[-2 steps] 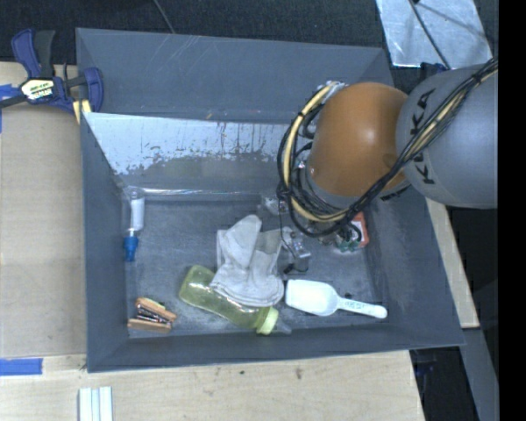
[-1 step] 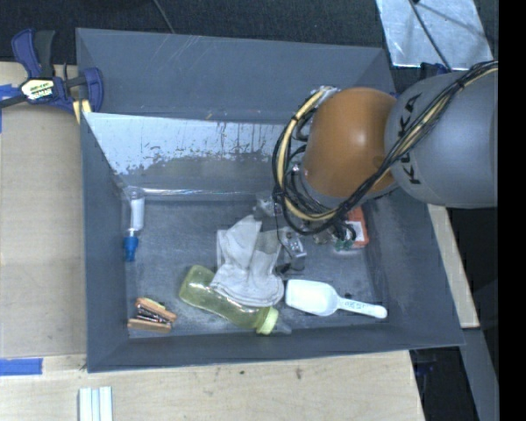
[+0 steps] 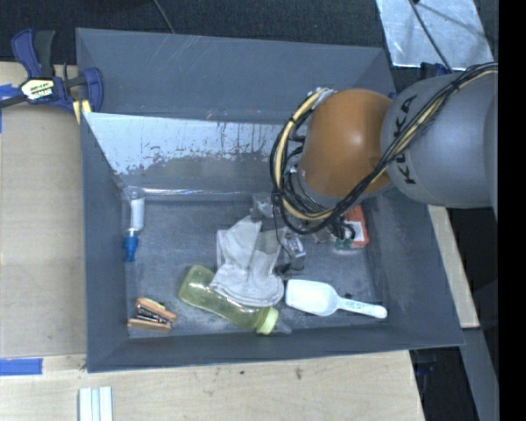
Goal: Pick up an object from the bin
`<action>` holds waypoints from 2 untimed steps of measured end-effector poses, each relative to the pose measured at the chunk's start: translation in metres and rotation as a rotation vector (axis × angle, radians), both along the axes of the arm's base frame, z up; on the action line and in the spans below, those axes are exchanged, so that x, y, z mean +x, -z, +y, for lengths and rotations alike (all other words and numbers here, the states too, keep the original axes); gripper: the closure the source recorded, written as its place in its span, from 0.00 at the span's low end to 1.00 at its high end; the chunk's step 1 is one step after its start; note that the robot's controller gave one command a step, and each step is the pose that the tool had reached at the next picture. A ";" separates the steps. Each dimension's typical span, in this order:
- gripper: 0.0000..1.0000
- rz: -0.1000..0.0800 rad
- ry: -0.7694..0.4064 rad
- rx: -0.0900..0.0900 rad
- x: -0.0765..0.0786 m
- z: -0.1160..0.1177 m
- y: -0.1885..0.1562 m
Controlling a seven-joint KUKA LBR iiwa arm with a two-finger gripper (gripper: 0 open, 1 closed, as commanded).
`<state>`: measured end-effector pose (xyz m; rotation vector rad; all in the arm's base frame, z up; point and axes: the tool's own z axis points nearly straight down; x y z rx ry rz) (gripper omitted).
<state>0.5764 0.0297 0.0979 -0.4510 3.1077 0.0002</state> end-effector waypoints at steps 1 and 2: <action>1.00 -0.001 -0.110 0.000 0.002 -0.001 0.004; 1.00 -0.001 -0.109 0.000 0.002 -0.001 0.004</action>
Offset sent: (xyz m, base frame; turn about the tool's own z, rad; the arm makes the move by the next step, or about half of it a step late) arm 0.0000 0.0000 0.0000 0.0000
